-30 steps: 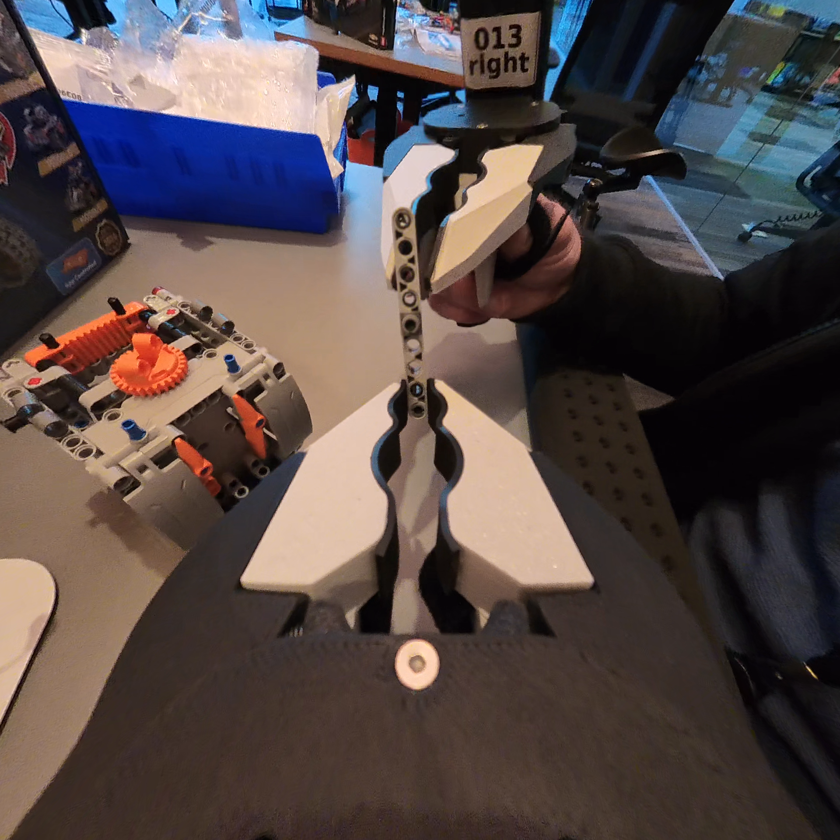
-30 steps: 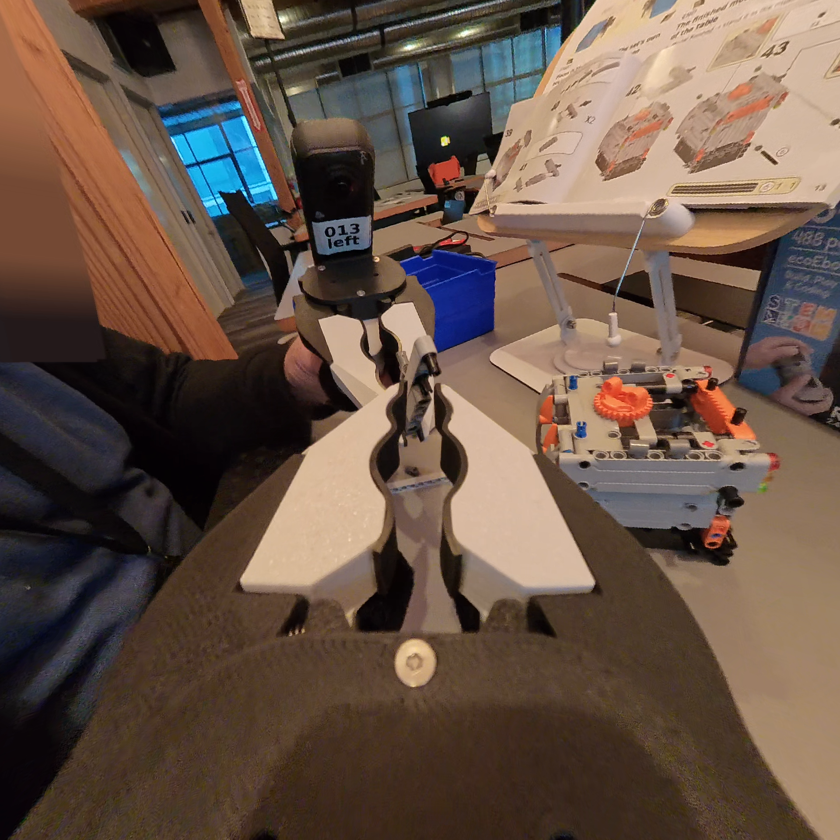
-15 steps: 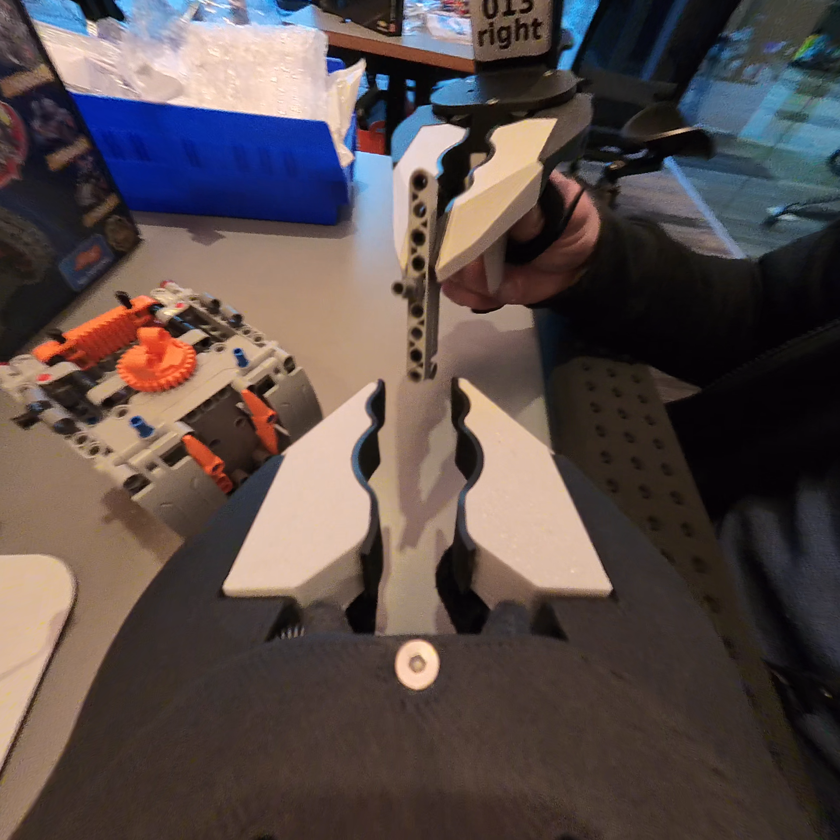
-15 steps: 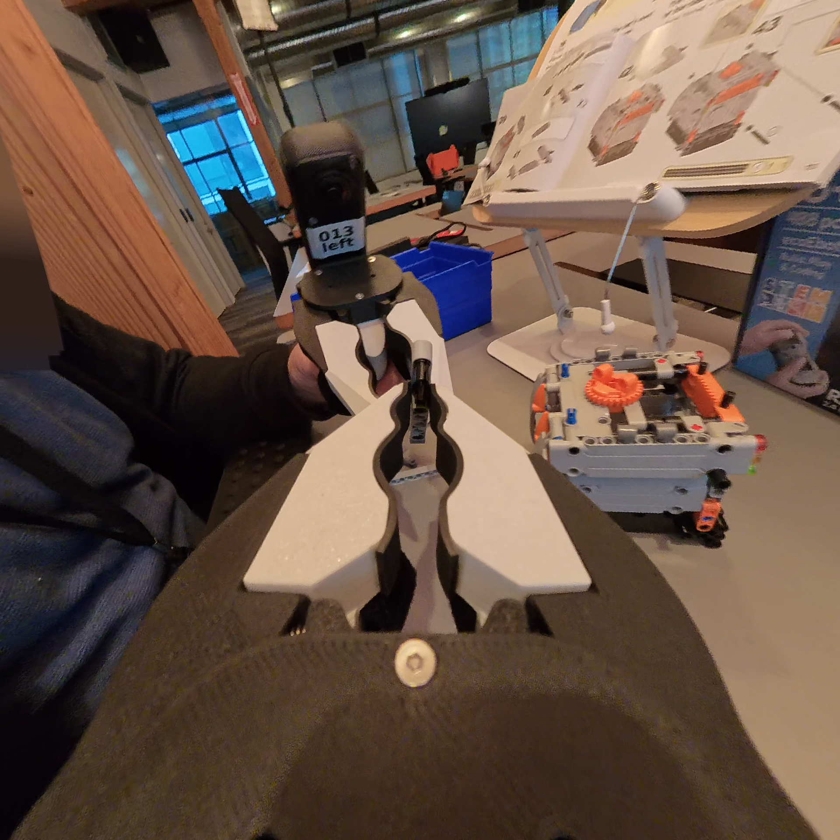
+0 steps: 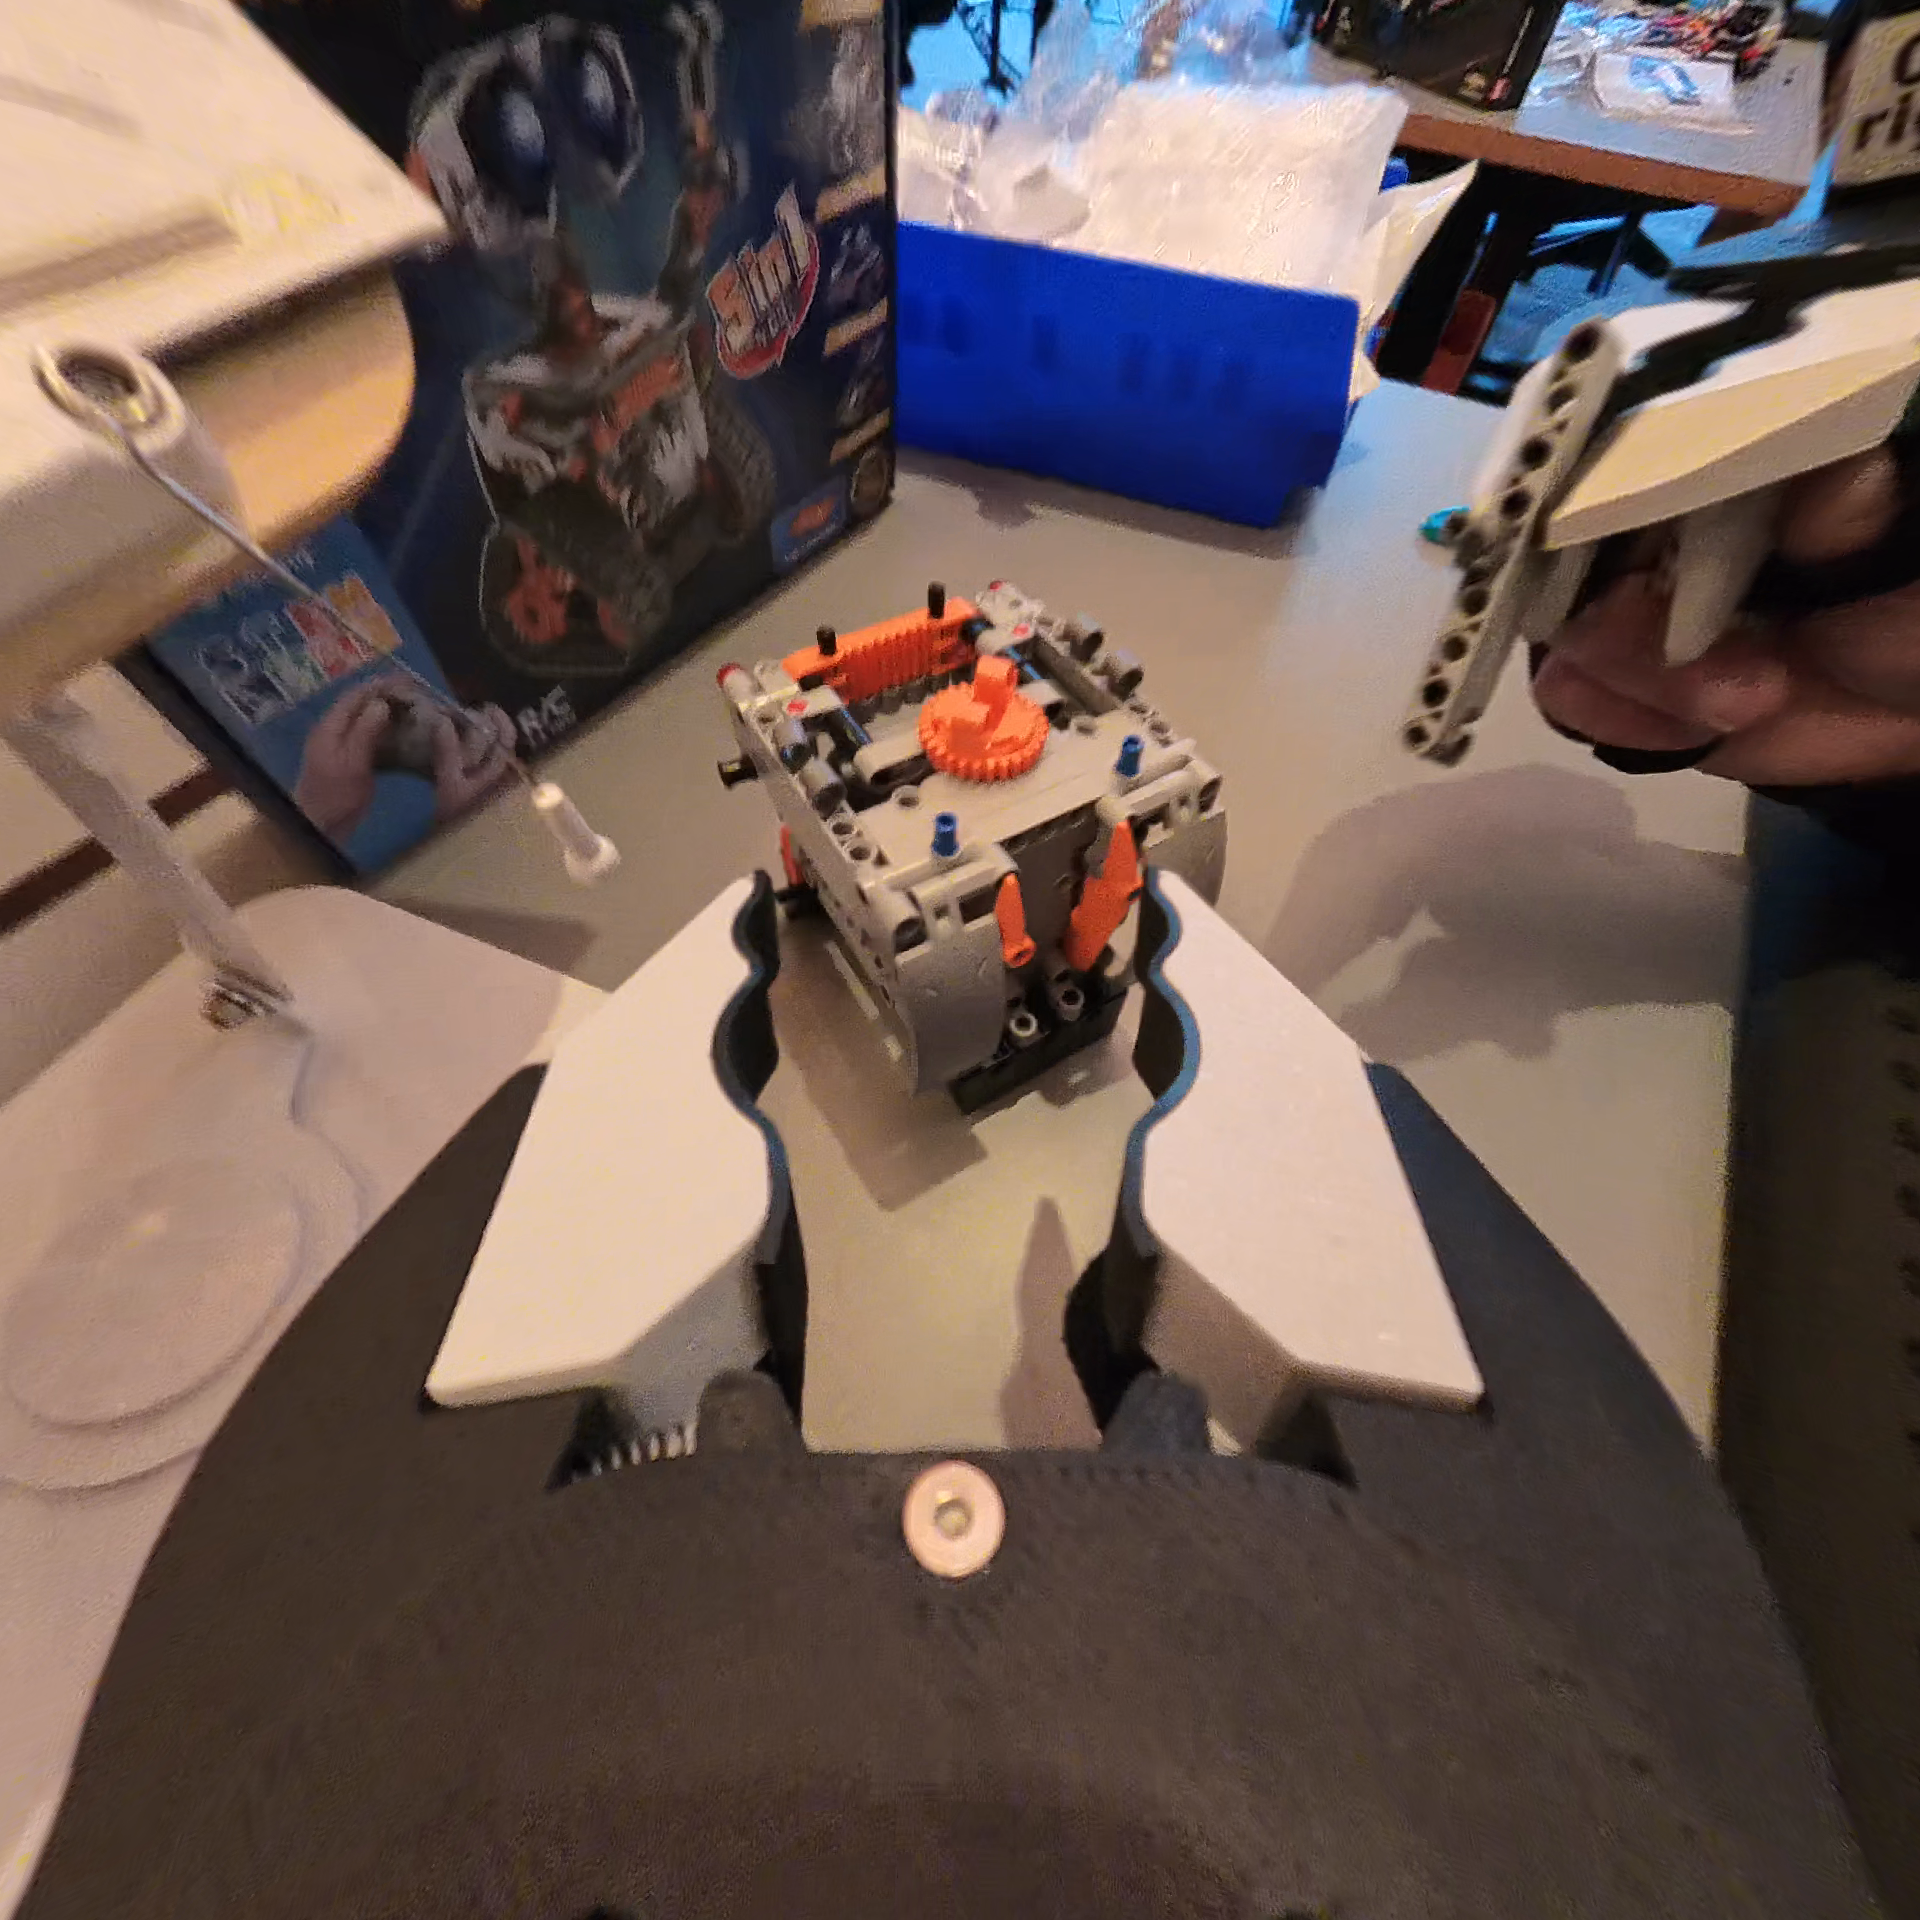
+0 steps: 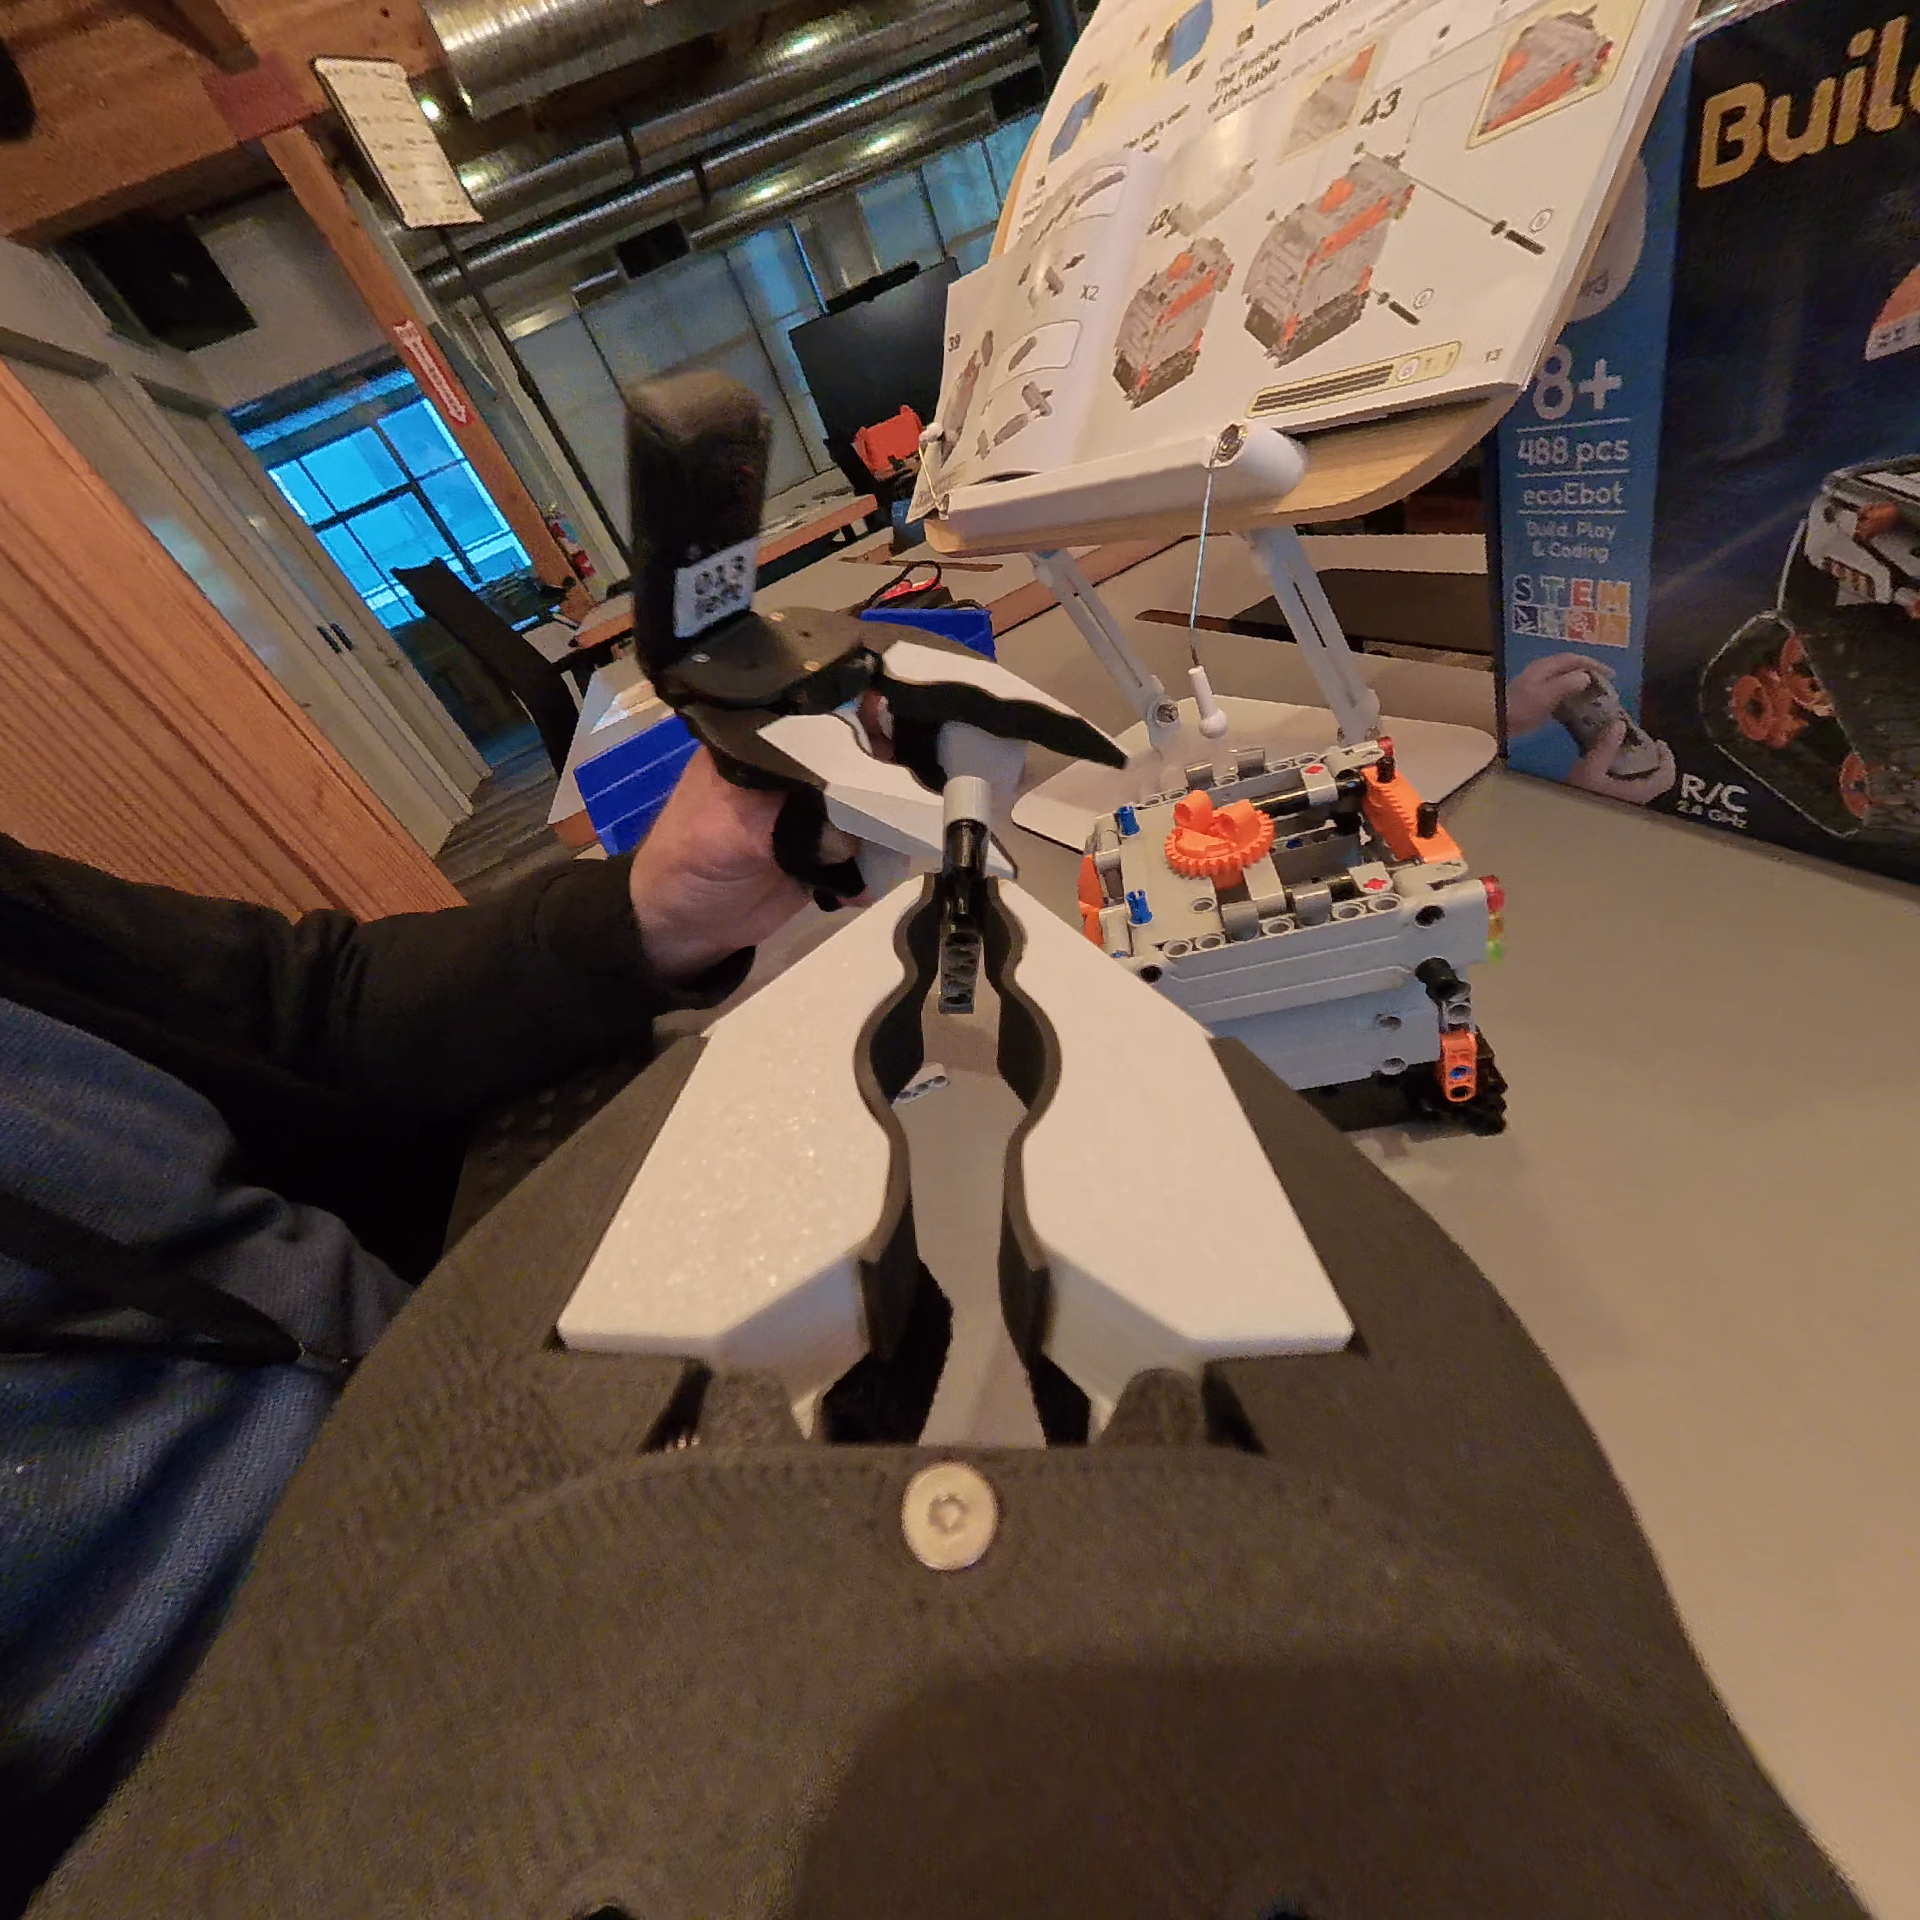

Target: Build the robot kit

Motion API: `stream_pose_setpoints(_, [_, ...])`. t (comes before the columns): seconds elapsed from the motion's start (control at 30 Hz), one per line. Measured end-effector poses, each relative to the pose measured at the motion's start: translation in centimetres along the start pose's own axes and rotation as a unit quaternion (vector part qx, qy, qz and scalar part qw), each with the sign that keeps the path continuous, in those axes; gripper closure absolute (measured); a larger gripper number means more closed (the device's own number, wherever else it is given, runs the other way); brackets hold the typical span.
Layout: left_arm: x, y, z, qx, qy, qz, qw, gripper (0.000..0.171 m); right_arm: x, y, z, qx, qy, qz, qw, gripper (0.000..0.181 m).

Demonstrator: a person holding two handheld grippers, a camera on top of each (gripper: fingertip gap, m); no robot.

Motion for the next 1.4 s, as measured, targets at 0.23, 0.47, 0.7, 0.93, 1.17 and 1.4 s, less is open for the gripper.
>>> stream_pose_setpoints(0.23, [1.1, -1.9, 2.5, -0.05, 0.048, 0.055, 0.996, 0.099, 0.0, 0.0, 0.2, -0.008, -0.007, -0.004, 1.0, 0.177])
stream_pose_setpoints(0.47, [3.9, -2.5, 2.7, -0.069, 0.032, 0.078, 0.994, 0.101, 0.2, 0.0, 0.7, -0.026, -0.013, 0.001, 1.0, 0.177])
stream_pose_setpoints(0.7, [7.3, -2.8, 2.8, -0.071, 0.027, 0.152, 0.985, 0.106, 0.1, 0.2, 0.8, -0.033, -0.015, -0.005, 0.999, 0.177])
stream_pose_setpoints(0.93, [8.3, -2.2, 1.3, -0.049, -0.015, 0.163, 0.985, 0.117, -0.7, 0.4, 0.9, -0.032, -0.083, -0.061, 0.994, 0.177])
stream_pose_setpoints(1.17, [11.8, -1.5, -0.3, -0.021, 0.024, 0.252, 0.967, 0.155, -2.5, -0.8, 2.2, -0.068, -0.063, -0.101, 0.991, 0.177])
stream_pose_setpoints(1.4, [11.1, -0.7, -1.5, 0.026, 0.162, 0.318, 0.934, 0.167, -2.3, -0.3, 0.7, -0.027, -0.054, -0.09, 0.994, 0.163])
Point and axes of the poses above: each gripper's, where its closed fingertips meet, y back along the fingers, z out of its underside, x = y × z across the jaws, the point moved 3 cm from there along y, back along the fingers, and after that the axes turned 10 degrees about x, right-handed, at the moved point
